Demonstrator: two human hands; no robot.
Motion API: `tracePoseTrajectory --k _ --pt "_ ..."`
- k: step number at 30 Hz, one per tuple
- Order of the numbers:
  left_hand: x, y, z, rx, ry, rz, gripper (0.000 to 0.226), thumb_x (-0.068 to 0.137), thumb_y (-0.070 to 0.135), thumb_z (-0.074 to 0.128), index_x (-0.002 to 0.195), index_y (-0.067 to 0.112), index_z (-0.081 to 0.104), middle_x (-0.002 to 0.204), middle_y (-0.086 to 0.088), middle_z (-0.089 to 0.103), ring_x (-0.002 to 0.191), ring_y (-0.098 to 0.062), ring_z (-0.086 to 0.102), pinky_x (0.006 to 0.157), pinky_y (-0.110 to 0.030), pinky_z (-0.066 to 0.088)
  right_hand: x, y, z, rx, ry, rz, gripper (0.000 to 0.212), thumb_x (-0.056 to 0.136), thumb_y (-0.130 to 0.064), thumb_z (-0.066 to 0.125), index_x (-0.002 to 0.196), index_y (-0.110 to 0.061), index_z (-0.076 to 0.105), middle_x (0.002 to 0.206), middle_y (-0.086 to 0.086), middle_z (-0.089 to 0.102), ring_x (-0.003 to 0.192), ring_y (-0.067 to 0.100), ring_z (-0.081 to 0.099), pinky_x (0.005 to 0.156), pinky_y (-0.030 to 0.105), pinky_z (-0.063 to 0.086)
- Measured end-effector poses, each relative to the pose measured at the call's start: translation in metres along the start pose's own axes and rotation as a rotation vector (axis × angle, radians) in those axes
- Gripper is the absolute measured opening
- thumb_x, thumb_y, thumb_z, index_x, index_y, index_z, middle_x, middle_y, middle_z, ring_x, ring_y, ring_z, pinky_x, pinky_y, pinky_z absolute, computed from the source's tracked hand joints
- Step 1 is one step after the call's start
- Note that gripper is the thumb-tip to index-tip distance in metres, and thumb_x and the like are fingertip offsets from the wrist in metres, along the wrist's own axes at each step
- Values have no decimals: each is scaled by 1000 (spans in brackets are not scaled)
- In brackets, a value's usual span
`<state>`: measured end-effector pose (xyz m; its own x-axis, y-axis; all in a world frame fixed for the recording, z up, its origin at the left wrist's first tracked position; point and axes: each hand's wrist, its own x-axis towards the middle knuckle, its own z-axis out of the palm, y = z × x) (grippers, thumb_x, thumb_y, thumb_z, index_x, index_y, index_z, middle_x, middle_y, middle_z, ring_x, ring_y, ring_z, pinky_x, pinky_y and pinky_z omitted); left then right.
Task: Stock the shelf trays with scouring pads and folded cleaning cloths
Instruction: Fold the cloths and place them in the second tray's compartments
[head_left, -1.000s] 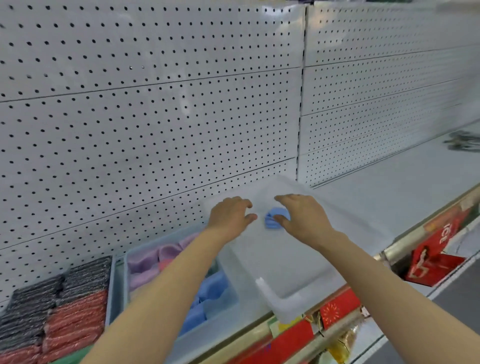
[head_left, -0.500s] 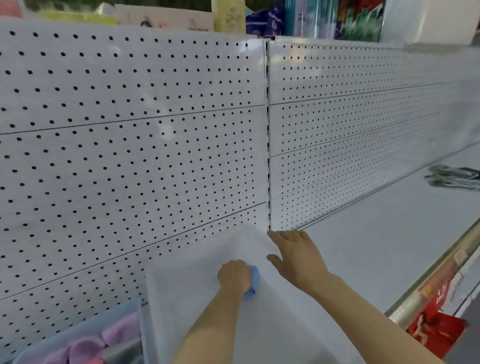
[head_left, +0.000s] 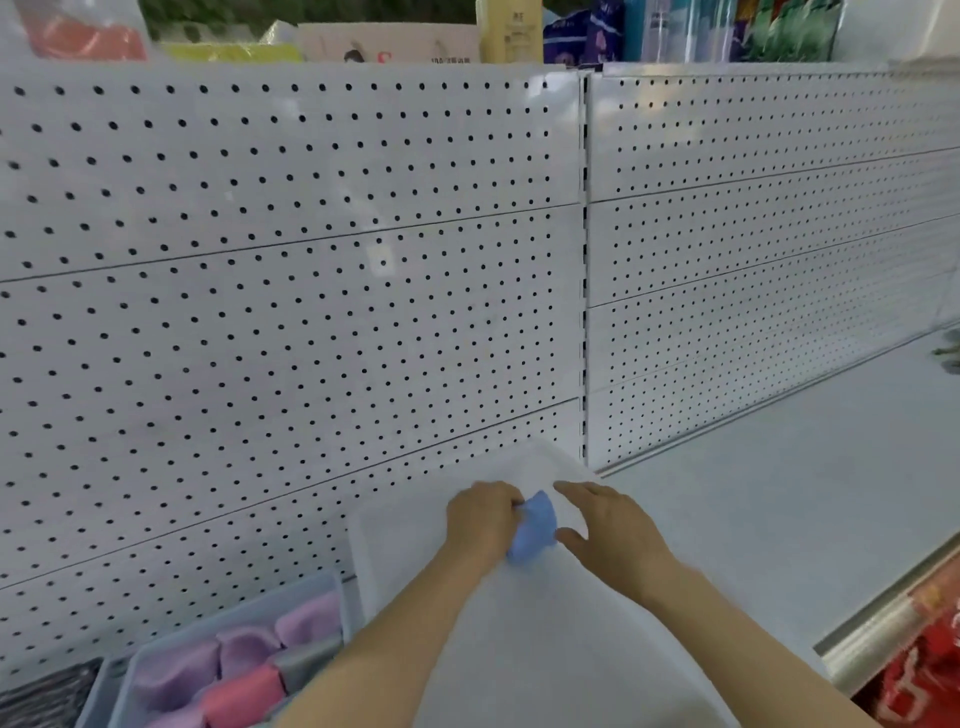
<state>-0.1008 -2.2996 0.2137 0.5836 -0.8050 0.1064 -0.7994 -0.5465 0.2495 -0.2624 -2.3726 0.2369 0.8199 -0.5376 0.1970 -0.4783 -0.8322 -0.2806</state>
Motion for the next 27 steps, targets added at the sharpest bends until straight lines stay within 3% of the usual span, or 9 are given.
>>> tracePoseTrajectory --k 4,7,11,14,16,19,22,25,27 --pt "-44 -28 -65 -187 67 147 13 87 28 60 91 28 72 82 11 69 77 -9 60 71 -27 44 -10 -34 -1 349 35 22 60 91 -34 60 145 -30 35 144 -9 44 128 11 45 100 23 38" --pt "-78 -46 -117 -291 68 192 12 82 30 66 90 35 74 72 23 66 68 7 55 73 -22 44 -17 -72 -11 679 113 -19 51 82 -24 69 128 -37 52 126 -14 59 113 4 56 90 20 46" --pt "-118 -59 -169 -434 123 193 19 75 36 75 92 42 75 113 21 69 104 2 61 98 -31 48 -29 -129 -28 894 150 -29 30 79 -12 68 106 -27 65 99 -5 69 94 12 64 79 31 52" --pt "-148 -65 -200 -430 153 243 15 81 24 73 94 31 77 103 19 71 97 3 64 91 -26 51 -42 -166 -38 1045 142 -63 42 79 -11 72 113 -33 61 110 -10 67 100 11 63 81 32 54" --pt "-168 -70 -220 -451 126 262 11 84 17 67 88 24 75 90 12 72 86 -6 67 82 -28 54 -49 -186 -43 1107 124 -80 37 80 -12 74 110 -31 63 105 -6 69 95 14 66 76 37 56" --pt "-189 -83 -236 -478 150 267 11 88 12 64 86 19 72 86 6 73 85 -16 68 83 -36 55 -60 -206 -46 1188 64 -87 26 80 -16 76 105 -21 67 96 2 73 85 22 69 66 35 56" --pt "-198 -104 -238 -580 216 192 13 90 15 63 96 21 73 91 5 73 88 -18 67 84 -39 56 -68 -225 -42 1257 37 -61 24 81 -14 75 105 -14 68 99 7 73 93 30 68 78 44 56" --pt "-210 -118 -221 -1086 142 -47 33 90 23 68 123 19 63 109 -7 71 90 -22 69 86 -37 58 -70 -242 -35 1318 66 21 23 82 -14 73 104 -8 66 99 11 71 91 32 69 81 51 57" --pt "-225 -120 -201 -1273 42 -150 44 90 26 69 129 11 57 111 -12 71 91 -25 72 81 -34 59 -71 -252 -30 1379 104 82 25 82 -14 74 105 -8 65 101 10 72 90 30 70 79 50 58"
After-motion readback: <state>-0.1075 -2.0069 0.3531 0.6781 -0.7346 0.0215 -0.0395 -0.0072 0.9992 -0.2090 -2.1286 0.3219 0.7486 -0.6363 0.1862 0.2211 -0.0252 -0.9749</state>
